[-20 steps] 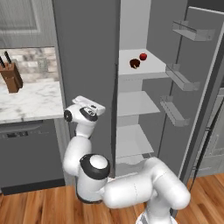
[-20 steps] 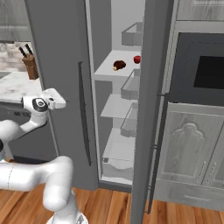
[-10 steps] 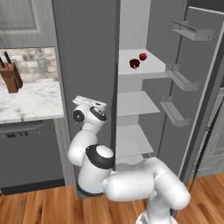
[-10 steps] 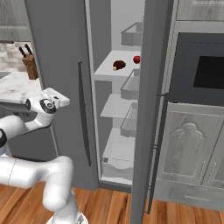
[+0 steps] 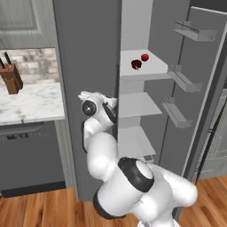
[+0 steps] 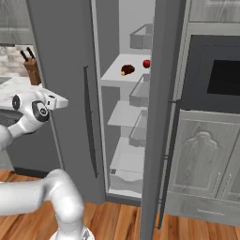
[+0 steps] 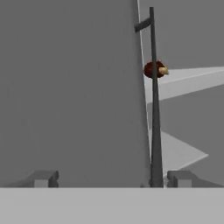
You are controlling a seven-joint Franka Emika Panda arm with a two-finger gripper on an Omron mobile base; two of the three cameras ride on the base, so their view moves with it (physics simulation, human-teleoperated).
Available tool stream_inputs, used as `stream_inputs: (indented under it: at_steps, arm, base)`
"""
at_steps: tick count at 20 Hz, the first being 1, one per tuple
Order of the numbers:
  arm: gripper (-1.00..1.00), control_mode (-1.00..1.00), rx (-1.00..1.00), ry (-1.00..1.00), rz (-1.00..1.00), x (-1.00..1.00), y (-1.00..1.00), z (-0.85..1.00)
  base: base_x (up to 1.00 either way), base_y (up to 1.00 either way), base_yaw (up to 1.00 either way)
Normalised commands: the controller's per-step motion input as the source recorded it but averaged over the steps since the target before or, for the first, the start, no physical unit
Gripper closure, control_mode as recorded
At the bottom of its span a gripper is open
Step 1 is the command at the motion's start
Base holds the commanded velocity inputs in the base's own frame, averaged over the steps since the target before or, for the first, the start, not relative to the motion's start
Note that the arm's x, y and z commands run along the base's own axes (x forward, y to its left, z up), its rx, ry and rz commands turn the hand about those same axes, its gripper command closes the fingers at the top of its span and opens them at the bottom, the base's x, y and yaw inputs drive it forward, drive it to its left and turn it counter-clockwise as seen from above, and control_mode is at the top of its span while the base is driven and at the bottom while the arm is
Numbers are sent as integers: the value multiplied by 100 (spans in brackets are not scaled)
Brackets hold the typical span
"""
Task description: Pick up the frozen steak from the freezer, place it on any shelf in the fridge, and close the fridge and freezer doors when done.
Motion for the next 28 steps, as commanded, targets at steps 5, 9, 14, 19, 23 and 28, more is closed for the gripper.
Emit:
stream_inputs:
  at_steps: [5,9,14,19,23,28]
  arm:
    - [-100,-100,-1,13,11,-100,-14,78]
    - [-100,-100,0,16,11,-100,-63,45]
    - [-100,-100,0,24,9,-100,-98,12]
    - [-100,-100,0,4,0,-66,-54,1]
    - [-100,-100,6,-1,-1,-76,-75,0]
    - [-100,-100,9,0,-4,-100,-91,10]
  base:
    - [0,0,0]
    - [0,0,0]
    - [0,0,0]
    - [0,0,0]
    - [0,0,0]
    - [0,0,0]
